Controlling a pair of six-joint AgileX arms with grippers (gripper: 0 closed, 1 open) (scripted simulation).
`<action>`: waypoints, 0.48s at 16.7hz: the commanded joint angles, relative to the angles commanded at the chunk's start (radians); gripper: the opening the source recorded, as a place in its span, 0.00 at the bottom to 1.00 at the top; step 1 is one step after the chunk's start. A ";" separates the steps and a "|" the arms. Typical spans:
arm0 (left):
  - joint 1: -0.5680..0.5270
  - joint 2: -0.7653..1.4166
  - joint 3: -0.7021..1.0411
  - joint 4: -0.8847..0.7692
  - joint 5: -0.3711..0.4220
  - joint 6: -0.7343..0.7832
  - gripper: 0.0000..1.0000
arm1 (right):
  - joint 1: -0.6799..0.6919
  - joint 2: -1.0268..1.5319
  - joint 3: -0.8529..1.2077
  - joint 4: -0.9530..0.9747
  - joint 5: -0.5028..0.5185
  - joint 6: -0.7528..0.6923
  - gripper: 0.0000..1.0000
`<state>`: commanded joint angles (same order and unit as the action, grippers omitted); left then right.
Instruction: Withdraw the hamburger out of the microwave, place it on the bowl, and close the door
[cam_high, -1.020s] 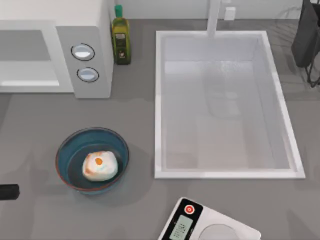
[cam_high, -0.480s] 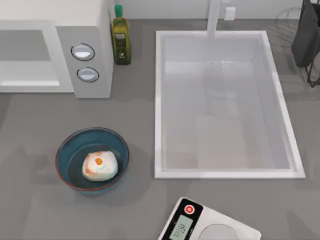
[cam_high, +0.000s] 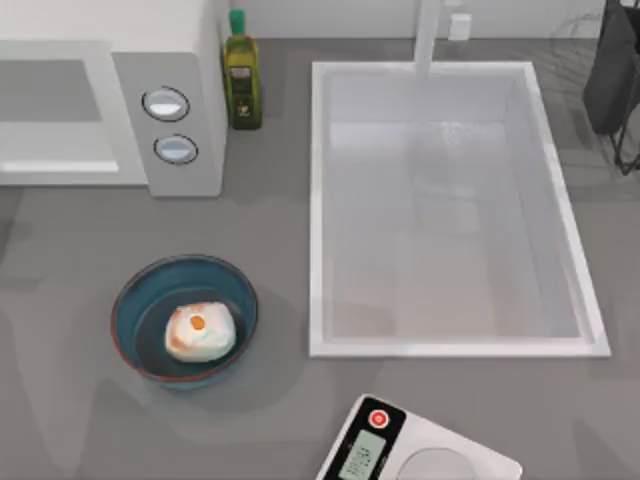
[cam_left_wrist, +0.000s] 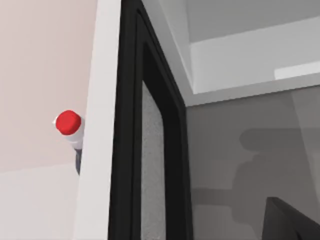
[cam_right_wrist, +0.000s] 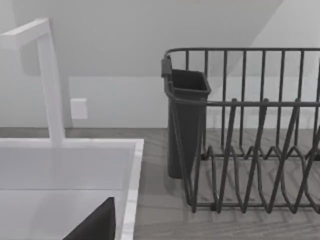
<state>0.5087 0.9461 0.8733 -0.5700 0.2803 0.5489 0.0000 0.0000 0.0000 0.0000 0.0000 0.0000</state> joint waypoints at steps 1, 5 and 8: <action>0.067 0.106 0.068 -0.027 0.048 0.048 0.00 | 0.000 0.000 0.000 0.000 0.000 0.000 1.00; 0.311 0.488 0.308 -0.119 0.224 0.220 0.00 | 0.000 0.000 0.000 0.000 0.000 0.000 1.00; 0.449 0.691 0.439 -0.167 0.323 0.314 0.00 | 0.000 0.000 0.000 0.000 0.000 0.000 1.00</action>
<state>0.9574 1.6370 1.3120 -0.7370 0.6037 0.8630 0.0000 0.0000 0.0000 0.0000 0.0000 0.0000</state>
